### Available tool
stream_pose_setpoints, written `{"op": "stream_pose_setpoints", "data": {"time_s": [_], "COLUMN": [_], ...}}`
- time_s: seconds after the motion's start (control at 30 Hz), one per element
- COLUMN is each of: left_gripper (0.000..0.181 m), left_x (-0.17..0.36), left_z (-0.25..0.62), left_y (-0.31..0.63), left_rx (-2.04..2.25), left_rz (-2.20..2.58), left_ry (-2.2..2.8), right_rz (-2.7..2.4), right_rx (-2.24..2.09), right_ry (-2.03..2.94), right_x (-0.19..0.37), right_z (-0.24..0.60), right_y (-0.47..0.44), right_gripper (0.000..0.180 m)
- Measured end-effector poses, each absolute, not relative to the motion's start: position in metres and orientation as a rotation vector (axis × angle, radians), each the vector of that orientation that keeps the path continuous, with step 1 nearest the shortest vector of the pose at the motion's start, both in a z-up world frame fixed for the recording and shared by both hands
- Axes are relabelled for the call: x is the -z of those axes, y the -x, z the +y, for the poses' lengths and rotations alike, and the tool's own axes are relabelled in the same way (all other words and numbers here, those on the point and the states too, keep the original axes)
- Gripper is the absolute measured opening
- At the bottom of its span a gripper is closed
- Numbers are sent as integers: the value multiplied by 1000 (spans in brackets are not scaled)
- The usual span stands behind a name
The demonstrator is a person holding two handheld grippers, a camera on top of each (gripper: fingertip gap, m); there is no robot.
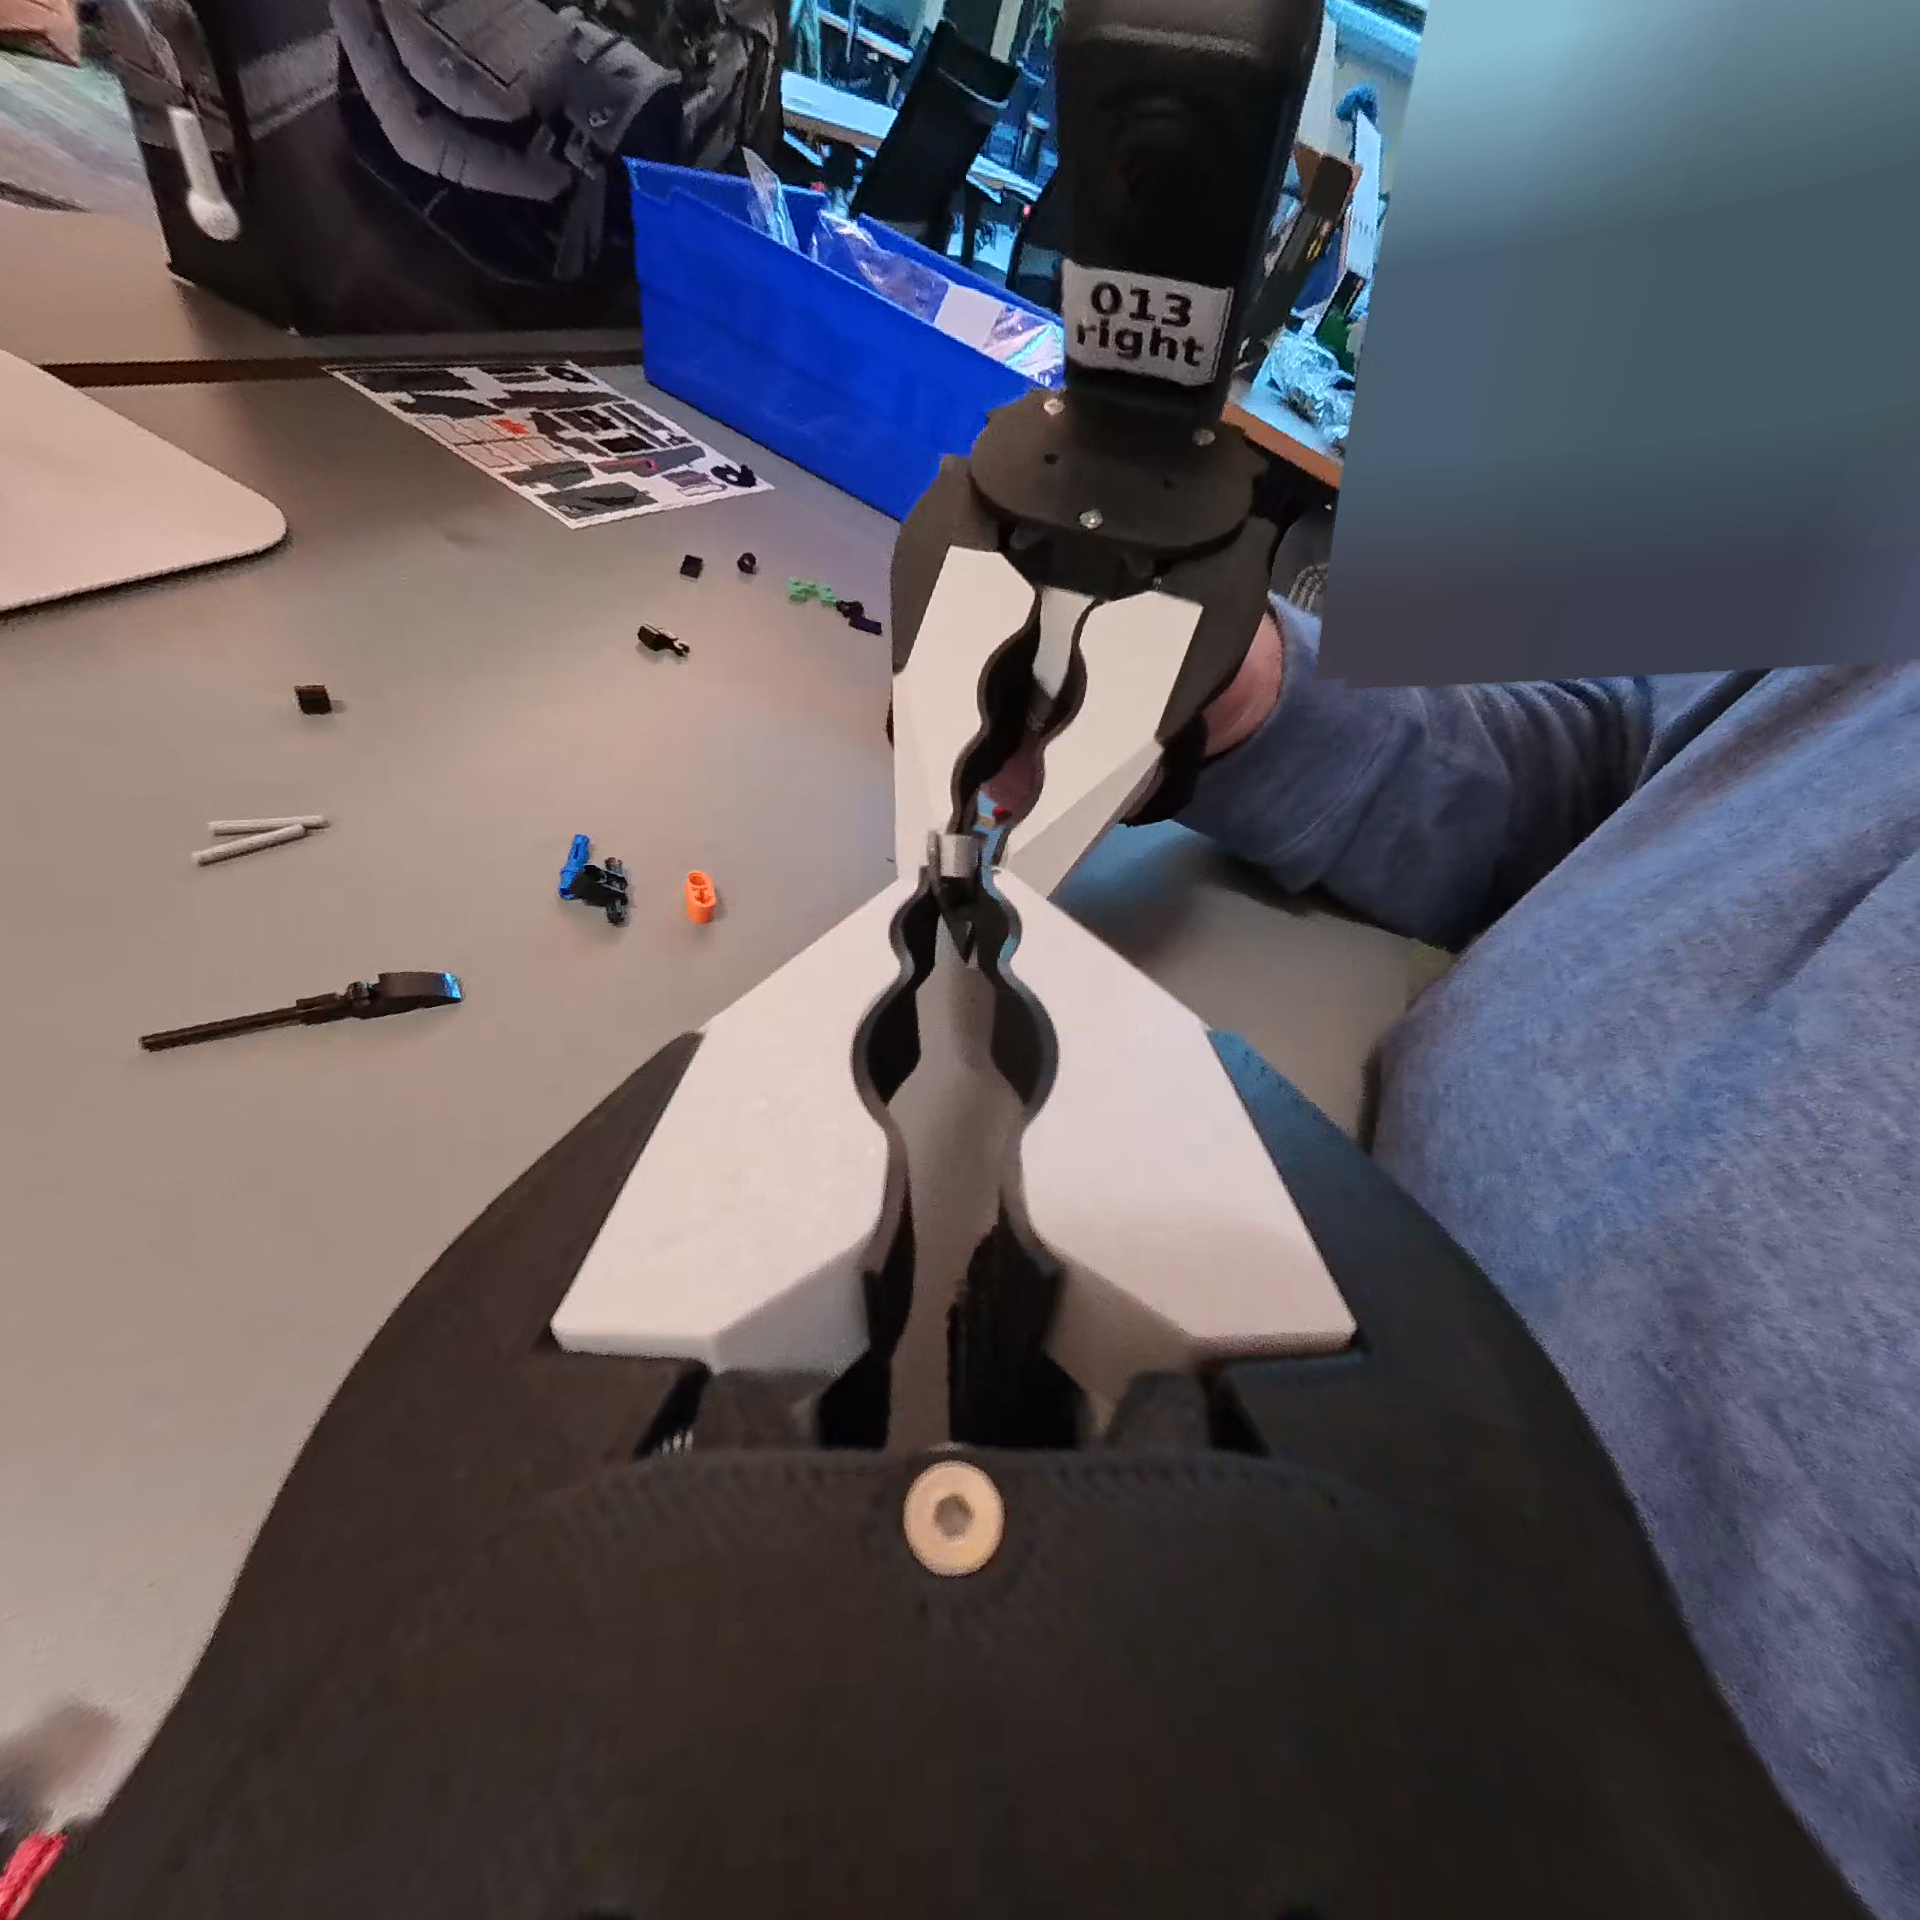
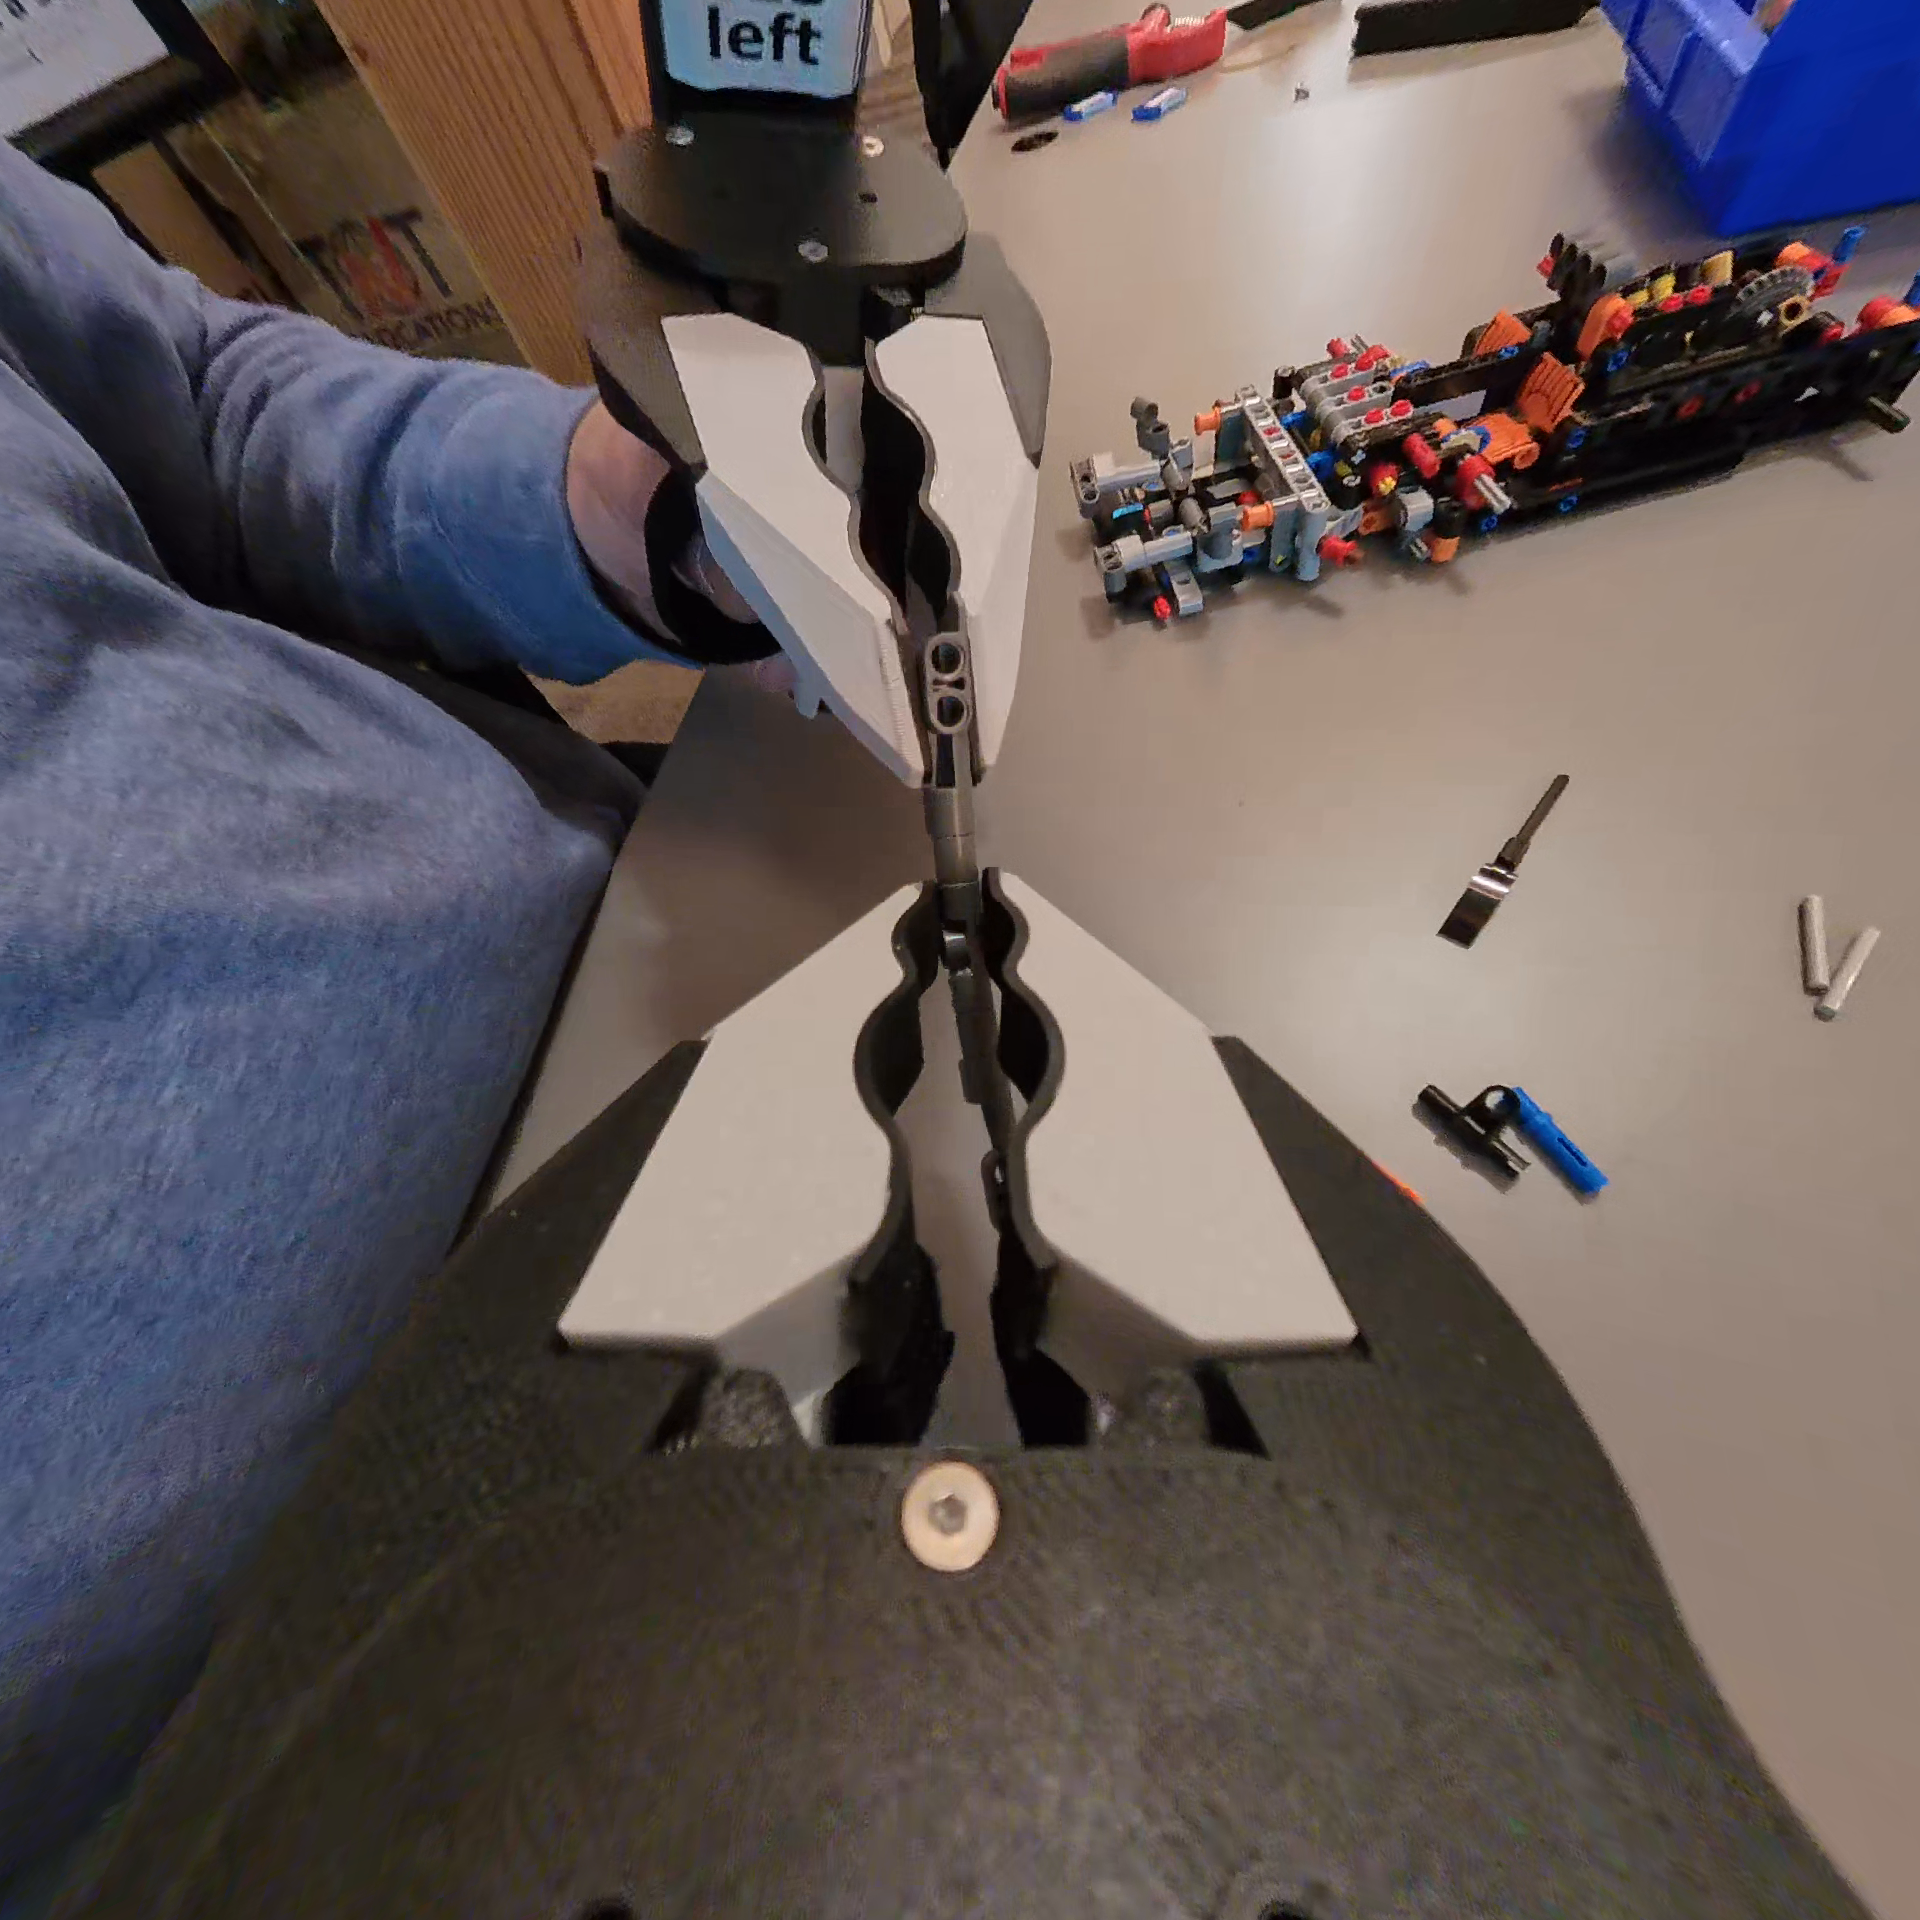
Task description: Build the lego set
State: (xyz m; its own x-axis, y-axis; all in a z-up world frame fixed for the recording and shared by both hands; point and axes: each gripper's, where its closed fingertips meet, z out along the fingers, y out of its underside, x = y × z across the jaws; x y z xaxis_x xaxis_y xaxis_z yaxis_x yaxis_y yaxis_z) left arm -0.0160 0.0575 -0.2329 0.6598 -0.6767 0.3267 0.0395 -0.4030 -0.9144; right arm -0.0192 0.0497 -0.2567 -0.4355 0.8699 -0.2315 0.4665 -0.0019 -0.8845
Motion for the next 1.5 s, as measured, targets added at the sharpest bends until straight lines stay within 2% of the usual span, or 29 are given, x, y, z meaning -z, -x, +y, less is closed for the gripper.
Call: {"op": "stream_pose_setpoints", "data": {"time_s": [0.17, 0.33, 0.57, 0.73, 0.97, 1.07, 1.33, 1.4, 1.5], "left_gripper": [5, 5, 5, 5, 5, 5, 5, 5, 5], "left_x": [228, 237, 249, 253, 253, 253, 255, 256, 256], "left_z": [57, 55, 55, 55, 54, 53, 51, 51, 51], "left_y": [27, 37, 39, 37, 35, 35, 33, 33, 32], "left_rx": [805, 713, 651, 642, 614, 609, 611, 608, 608], "left_rz": [521, 560, 555, 565, 585, 586, 597, 600, 601], "left_ry": [1841, 1920, 1976, 1987, 1986, 1985, 1997, 1999, 2001], "right_rz": [-1855, -2115, -2003, -1802, -1683, -1680, -1715, -1712, -1703], "right_rx": [-1297, -1080, -836, -756, -728, -728, -784, -787, -782], "right_ry": [1380, 1486, 1744, 1845, 1878, 1866, 1814, 1813, 1814], "right_x": [246, 284, 324, 329, 330, 330, 330, 330, 330], "right_z": [67, 63, 55, 58, 57, 58, 56, 56, 59], "right_y": [9, -41, -63, -64, -58, -57, -55, -53, -52], "right_gripper": [14, 23, 21, 21, 3, 1, 9, 15, 11]}}
